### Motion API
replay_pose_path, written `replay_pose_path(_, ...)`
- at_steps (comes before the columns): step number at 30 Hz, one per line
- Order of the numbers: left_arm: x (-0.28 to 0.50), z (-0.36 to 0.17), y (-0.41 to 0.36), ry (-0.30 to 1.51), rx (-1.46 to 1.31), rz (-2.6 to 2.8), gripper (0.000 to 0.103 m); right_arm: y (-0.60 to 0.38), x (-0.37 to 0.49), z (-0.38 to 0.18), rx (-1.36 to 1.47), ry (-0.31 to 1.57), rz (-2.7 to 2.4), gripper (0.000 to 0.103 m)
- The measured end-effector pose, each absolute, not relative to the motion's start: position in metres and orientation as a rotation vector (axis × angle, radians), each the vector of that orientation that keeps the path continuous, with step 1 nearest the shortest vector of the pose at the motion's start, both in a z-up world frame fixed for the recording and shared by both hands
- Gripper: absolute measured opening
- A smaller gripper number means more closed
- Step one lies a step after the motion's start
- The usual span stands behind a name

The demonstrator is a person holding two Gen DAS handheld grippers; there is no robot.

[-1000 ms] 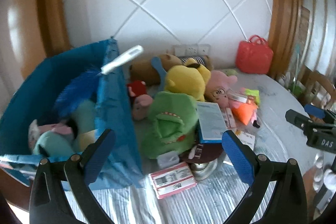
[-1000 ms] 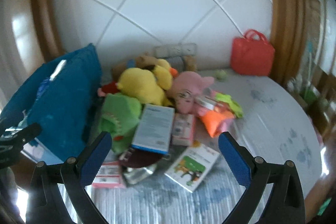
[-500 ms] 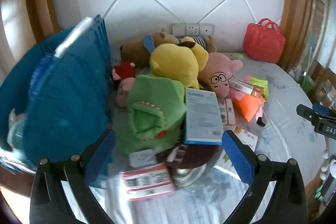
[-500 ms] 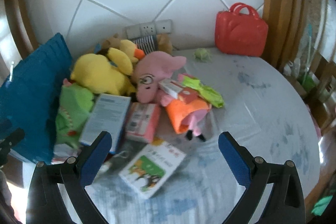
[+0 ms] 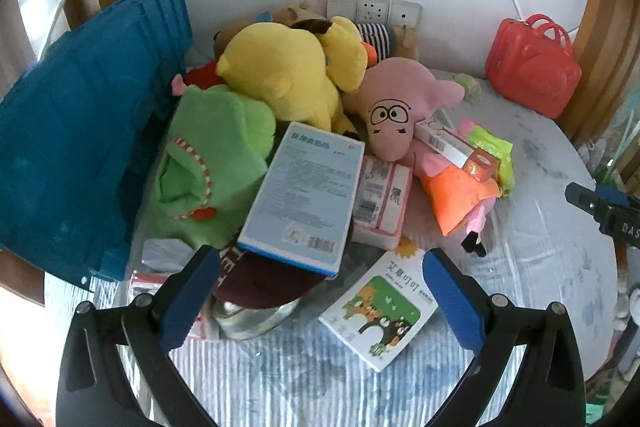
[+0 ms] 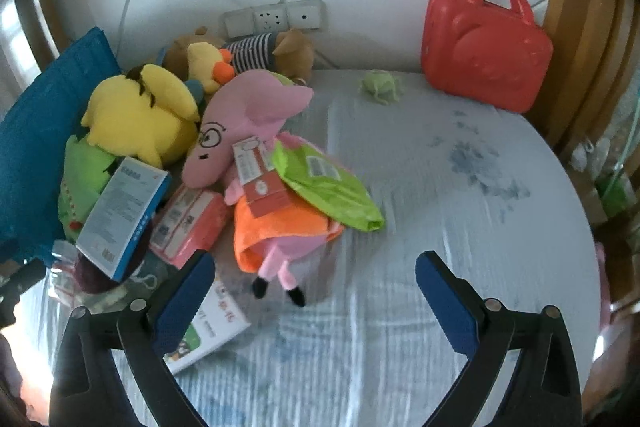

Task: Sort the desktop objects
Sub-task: 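Reach the right tool toward the pink plush and green packet while the left approaches the pile, then grasp the green wipes packet with the right tool while the left grasps the white ointment box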

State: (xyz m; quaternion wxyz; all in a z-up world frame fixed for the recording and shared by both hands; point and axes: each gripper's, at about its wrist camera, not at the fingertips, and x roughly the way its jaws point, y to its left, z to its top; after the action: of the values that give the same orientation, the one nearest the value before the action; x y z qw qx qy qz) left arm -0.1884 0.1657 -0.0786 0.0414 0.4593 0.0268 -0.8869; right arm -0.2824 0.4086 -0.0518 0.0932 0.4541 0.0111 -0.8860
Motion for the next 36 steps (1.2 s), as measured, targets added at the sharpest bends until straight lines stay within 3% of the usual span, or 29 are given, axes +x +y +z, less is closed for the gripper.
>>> replay_pose_path(4,-0.203,-0.081,0.18,0.089,1.407,-2.741,0.103,0.419,-0.291,-0.064,1.404,0.067,-2.612,0.076)
replay_pose_path(5,-0.205,-0.083,0.183,0.086,1.412,-2.736,0.103,0.42,-0.295,-0.068,1.411,0.088,-2.6,0.076)
replay_pose_path(12,-0.226,-0.102,0.206,0.12,1.425,-2.617,0.103,0.419,-0.356,-0.107,1.419,0.206,-2.462,0.08)
replay_pose_path(15,-0.244,-0.111,0.221,0.186,1.424,-2.572,0.103,0.415,-0.382,-0.126,1.427,0.281,-2.376,0.086)
replay_pose_path(17,-0.258,-0.116,0.232,0.208,1.436,-2.546,0.103,0.411,-0.396,-0.137,1.411,0.321,-2.332,0.098)
replay_pose_path(22,-0.29,-0.127,0.255,0.228,1.455,-2.504,0.103,0.411,-0.431,-0.156,1.381,0.29,-2.275,0.098)
replay_pose_path(24,-0.306,-0.132,0.265,0.23,1.465,-2.503,0.103,0.419,-0.448,-0.16,1.396,0.222,-2.239,0.086)
replay_pose_path(28,-0.344,-0.147,0.292,0.236,1.512,-2.516,0.103,0.448,-0.473,-0.174,1.448,0.155,-2.248,0.043)
replay_pose_path(32,-0.38,-0.17,0.32,0.199,1.566,-2.495,0.103,0.483,-0.49,-0.193,1.501,-0.019,-2.195,0.043)
replay_pose_path(36,-0.402,-0.197,0.327,0.154,1.628,-2.398,0.101,0.484,-0.496,-0.197,1.478,-0.053,-2.178,0.043)
